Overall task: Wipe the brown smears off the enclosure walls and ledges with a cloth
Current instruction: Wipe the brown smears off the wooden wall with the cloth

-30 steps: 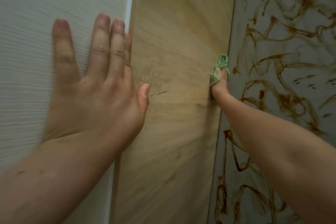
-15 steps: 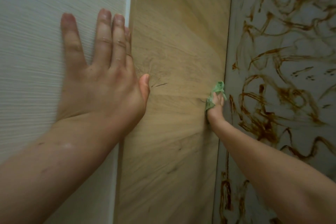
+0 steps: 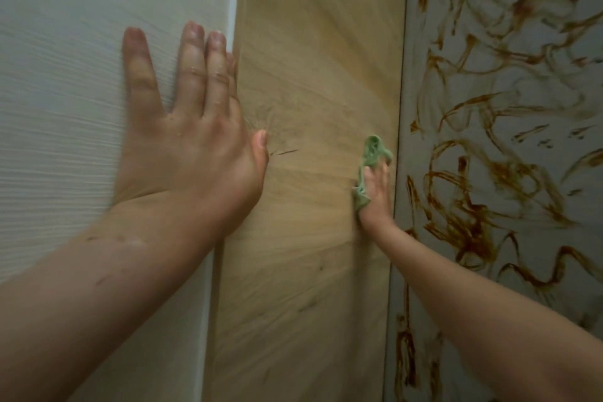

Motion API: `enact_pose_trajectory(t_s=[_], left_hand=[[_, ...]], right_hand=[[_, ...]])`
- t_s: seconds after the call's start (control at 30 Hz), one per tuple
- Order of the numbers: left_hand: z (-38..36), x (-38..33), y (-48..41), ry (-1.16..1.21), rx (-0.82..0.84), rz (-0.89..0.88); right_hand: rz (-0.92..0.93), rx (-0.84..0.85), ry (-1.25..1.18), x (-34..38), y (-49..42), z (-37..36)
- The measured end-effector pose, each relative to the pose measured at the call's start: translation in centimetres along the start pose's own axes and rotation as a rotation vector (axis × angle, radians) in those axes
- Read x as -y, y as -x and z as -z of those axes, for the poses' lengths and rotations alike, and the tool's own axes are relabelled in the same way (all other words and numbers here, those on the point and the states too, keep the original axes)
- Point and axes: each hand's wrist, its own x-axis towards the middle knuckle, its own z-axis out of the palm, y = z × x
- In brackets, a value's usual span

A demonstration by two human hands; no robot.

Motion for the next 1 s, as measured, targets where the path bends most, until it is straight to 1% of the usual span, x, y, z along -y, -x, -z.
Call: enact_pose_trajectory(t_s=[0.07,0.1,0.17,0.23,0.27,0.3,0.37,0.43,0.47,0.5,0.53,0.57,0.6,0.63,0.7,0.73,0.77,0.83,0.9,1.0], left_hand=[[-0.2,0.1,0.1,0.002,-0.015,0.005],[-0.2,0.0,0.0,-0.002,-0.017,0.005],[-0.2,0.0,0.0,-0.013,-0.013,-0.001],[-0.1,0.0,0.0,-0.019,-0.009,-0.002],[-0.1,0.0,0.0,-0.023,-0.007,-0.006],[0.0,0.0,0.0,-0.024,-0.008,-0.008],[0.2,0.0,0.1,-0.031,-0.004,-0.009],[0.5,0.0,0.2,-0.024,0.0,-0.004],[0.7,0.0,0.3,-0.028,0.001,0.002],[0.8,-0.1,0.3,-0.03,0.007,0.005],[0.9,0.0,0.3,-0.03,0.013,0.007],[1.0,-0.1,0.3,-0.025,0.02,0.007],[0.9,0.0,0.2,-0.024,0.025,0.008],[0.8,-0.1,0.2,-0.018,0.024,0.008],[0.8,-0.1,0.1,-0.007,0.023,0.005],[0.7,-0.1,0.1,-0.008,0.019,0.001],[0.6,-0.1,0.1,-0.016,0.017,-0.005],[0.4,-0.1,0.2,-0.024,0.012,-0.012],[0.4,-0.1,0.2,-0.015,0.006,-0.011],[0.7,0.0,0.1,-0.014,0.016,-0.004]], right_hand=[[-0.236,0.028,-0.066,-2.9,-0.4,0.4],[-0.303,0.031,-0.067,-3.6,-0.3,0.4],[-0.381,0.026,-0.073,-3.5,0.0,0.0],[-0.368,0.015,-0.092,-1.4,0.6,-0.3],[-0.318,0.009,-0.099,0.2,1.1,-0.4],[-0.224,0.01,-0.084,2.5,2.0,-0.4],[0.075,-0.009,-0.025,8.2,4.9,-0.9],[0.388,-0.035,-0.077,13.1,7.4,-1.1],[0.502,-0.039,-0.115,14.5,7.9,-0.9],[0.576,-0.052,-0.125,15.2,7.7,-0.7],[0.612,-0.082,-0.113,15.2,7.0,-0.3],[0.587,-0.107,-0.105,14.3,6.1,0.1],[0.486,-0.111,-0.103,13.0,4.8,0.3],[0.33,-0.091,-0.074,11.1,3.5,0.5],[-0.014,0.013,0.052,6.5,2.0,0.7],[-0.153,0.034,0.069,4.6,2.0,0.6],[-0.255,0.038,0.067,3.3,2.6,0.2],[-0.429,0.035,0.034,2.9,5.6,-1.4],[-0.492,0.059,0.062,4.2,9.0,-2.5],[-0.415,0.141,0.136,8.0,10.8,-1.9]])
